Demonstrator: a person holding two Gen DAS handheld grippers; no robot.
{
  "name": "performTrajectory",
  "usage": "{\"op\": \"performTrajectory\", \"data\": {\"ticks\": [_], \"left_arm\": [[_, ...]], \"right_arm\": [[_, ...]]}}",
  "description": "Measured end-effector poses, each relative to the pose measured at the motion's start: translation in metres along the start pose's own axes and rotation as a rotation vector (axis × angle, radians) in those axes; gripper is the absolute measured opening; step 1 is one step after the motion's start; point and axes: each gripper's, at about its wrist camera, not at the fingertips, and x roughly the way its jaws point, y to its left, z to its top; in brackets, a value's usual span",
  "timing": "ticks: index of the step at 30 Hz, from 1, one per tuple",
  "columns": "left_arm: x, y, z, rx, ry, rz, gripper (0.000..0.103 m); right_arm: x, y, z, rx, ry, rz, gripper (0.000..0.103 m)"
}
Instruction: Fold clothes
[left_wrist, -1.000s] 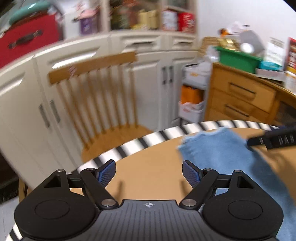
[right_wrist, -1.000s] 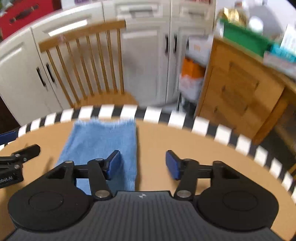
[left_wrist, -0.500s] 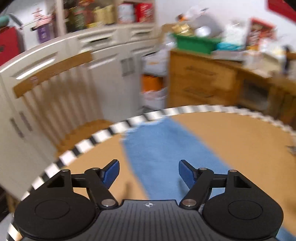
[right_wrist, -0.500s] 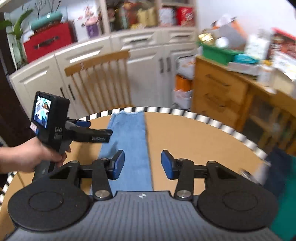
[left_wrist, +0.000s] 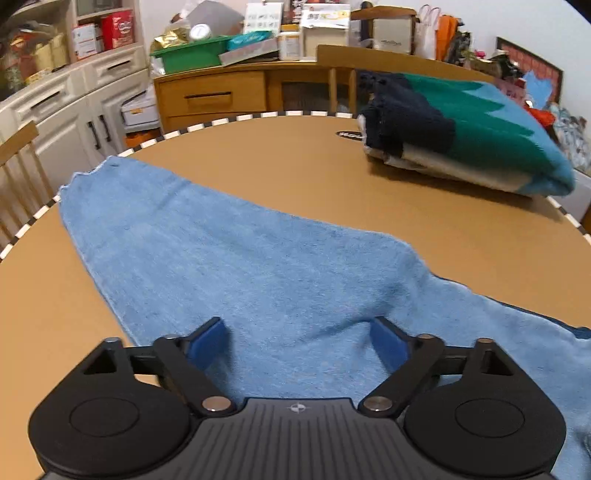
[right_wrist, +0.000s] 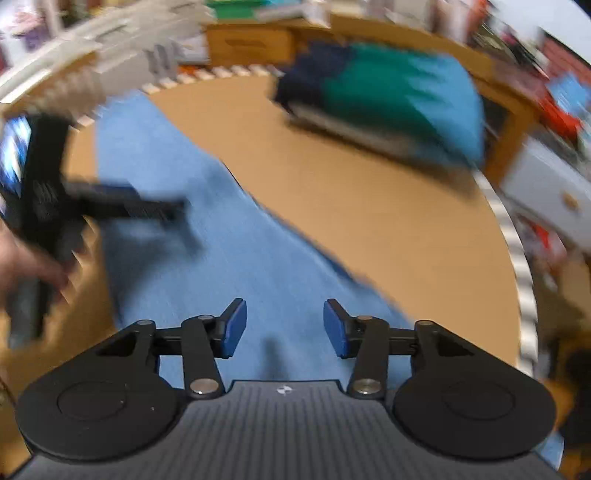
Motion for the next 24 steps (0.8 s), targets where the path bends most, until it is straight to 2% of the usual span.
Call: {"op": "performTrajectory", "data": {"ticks": [1,2,3,4,5,7,9,11,12,13,14,15,16,18,20,22,24], "left_arm": [[-0.001,0.000,0.002,-0.005,0.006,-0.002,0.092],[-0.006,0.001,0.003,-0.019,0.012,-0.012,0.091],[-0.011,0.003,0.005,-0.032,0.018,-0.023,0.083],[-0.016,0.004,0.006,-0.045,0.024,-0.033,0.071],[-0.021,0.005,0.007,-0.060,0.026,-0.049,0.069],[-0.042,-0.002,0.001,-0.071,0.005,-0.133,0.071],[-0.053,-0.019,-0.011,-0.016,0.016,-0.197,0.072],[-0.052,-0.027,-0.018,0.007,0.019,-0.182,0.073],[-0.052,-0.031,-0.021,0.018,0.021,-0.175,0.078],[-0.052,-0.035,-0.024,0.029,0.022,-0.168,0.084],[-0.051,-0.039,-0.028,0.040,0.024,-0.160,0.086],[-0.051,-0.043,-0.031,0.051,0.026,-0.153,0.085],[-0.050,-0.047,-0.035,0.063,0.027,-0.146,0.078],[-0.053,-0.055,-0.041,0.081,0.027,-0.135,0.071],[-0.072,-0.060,-0.044,0.068,0.019,-0.150,0.076],[-0.081,-0.067,-0.052,0.054,0.058,-0.164,0.077],[-0.078,-0.071,-0.064,0.049,0.118,-0.128,0.078]], "right_arm": [[0.002,-0.003,-0.015,0.011,0.021,-0.036,0.044],[0.001,-0.005,-0.031,0.045,0.000,-0.046,0.044],[-0.002,-0.003,-0.042,0.064,-0.036,-0.053,0.044],[-0.005,0.000,-0.053,0.079,-0.072,-0.059,0.044],[-0.009,0.002,-0.058,0.090,-0.084,-0.064,0.044],[-0.014,0.003,-0.065,0.113,-0.085,-0.067,0.044],[-0.019,0.002,-0.065,0.133,-0.086,-0.074,0.043],[-0.023,-0.001,-0.070,0.144,-0.067,-0.114,0.048],[-0.019,-0.003,-0.071,0.139,-0.052,-0.134,0.048],[-0.016,-0.005,-0.077,0.146,-0.065,-0.127,0.048],[-0.016,-0.007,-0.080,0.150,-0.077,-0.116,0.049],[-0.018,-0.009,-0.082,0.153,-0.086,-0.104,0.049],[-0.018,-0.010,-0.079,0.132,-0.070,-0.099,0.049],[-0.029,-0.013,-0.075,0.118,-0.072,-0.106,0.050],[-0.041,-0.018,-0.075,0.105,-0.108,-0.140,0.060],[-0.044,-0.025,-0.078,0.080,-0.101,-0.138,0.060],[-0.038,-0.036,-0.082,0.078,-0.054,-0.078,0.061]]}}
